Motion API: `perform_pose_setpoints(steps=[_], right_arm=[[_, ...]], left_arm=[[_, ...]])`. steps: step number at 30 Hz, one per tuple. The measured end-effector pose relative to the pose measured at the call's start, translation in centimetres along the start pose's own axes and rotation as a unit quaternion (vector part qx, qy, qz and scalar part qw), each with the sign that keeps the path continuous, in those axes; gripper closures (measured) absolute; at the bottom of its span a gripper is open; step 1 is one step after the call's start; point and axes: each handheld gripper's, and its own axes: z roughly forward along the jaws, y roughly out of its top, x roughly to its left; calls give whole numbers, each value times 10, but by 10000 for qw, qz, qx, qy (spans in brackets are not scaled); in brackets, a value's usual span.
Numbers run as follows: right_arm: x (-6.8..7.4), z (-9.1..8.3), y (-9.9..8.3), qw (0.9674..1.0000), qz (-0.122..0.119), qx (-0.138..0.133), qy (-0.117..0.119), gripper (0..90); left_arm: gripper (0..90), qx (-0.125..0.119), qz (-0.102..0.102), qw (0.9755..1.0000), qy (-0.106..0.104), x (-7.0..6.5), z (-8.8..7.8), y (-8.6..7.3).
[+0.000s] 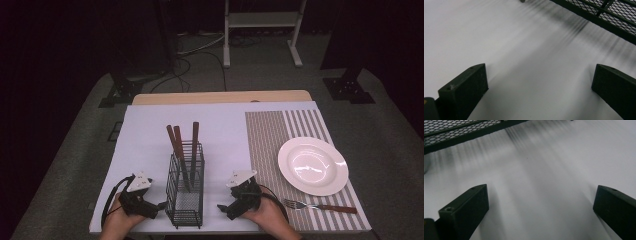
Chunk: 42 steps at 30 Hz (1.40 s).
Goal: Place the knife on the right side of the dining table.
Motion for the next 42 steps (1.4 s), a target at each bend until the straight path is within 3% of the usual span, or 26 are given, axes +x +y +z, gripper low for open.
perform_pose_setpoints(steps=[6, 8, 10, 21, 29, 42], right_arm=[[0, 0, 0, 10000, 5, 5, -1, 0], [0, -2, 1, 10000, 42, 24, -14, 32], [-3, -5, 2, 10000, 89, 7, -15, 129], [-12, -14, 14, 9991, 406, -78, 125, 267], [-23, -22, 27, 9981, 536, -253, 159, 289], [-34, -38, 50, 9965, 541, -603, 183, 309]], left_arm=[[0, 4, 3, 10000, 1, 0, 0, 0], [0, -1, 4, 10000, 5, 0, 0, 0], [0, -1, 3, 10000, 6, 0, 0, 0], [0, 1, 6, 10000, 3, 0, 0, 0], [0, 13, 19, 10000, 4, 0, 0, 0], [0, 4, 0, 10000, -5, 0, 0, 0]])
